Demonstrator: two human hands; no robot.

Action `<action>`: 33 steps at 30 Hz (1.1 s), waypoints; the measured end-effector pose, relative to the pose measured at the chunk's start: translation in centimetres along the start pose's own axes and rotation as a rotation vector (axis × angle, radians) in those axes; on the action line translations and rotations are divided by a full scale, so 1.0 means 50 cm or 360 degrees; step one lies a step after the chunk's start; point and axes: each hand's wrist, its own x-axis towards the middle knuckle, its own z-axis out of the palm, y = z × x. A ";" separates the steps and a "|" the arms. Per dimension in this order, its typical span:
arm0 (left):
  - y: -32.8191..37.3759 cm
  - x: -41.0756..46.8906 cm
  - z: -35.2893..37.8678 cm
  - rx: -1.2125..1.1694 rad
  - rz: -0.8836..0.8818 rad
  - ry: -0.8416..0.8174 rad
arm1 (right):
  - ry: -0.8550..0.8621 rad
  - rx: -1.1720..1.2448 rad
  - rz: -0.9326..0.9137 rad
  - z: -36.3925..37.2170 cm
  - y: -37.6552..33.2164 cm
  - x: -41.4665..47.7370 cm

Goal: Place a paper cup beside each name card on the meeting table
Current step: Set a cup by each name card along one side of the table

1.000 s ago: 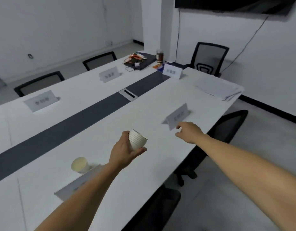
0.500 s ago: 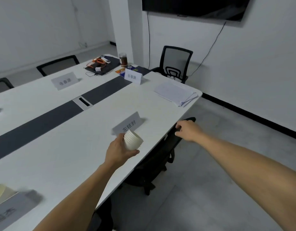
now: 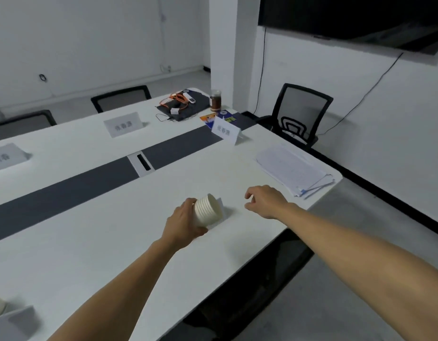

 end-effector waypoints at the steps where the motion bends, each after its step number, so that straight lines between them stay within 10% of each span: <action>1: 0.000 0.021 -0.009 0.0010 -0.0022 0.0015 | 0.0004 0.0021 -0.0042 -0.012 -0.017 0.030; 33: -0.051 0.103 -0.077 -0.0175 -0.0877 0.0498 | -0.0603 0.0866 -0.0870 -0.028 -0.266 0.416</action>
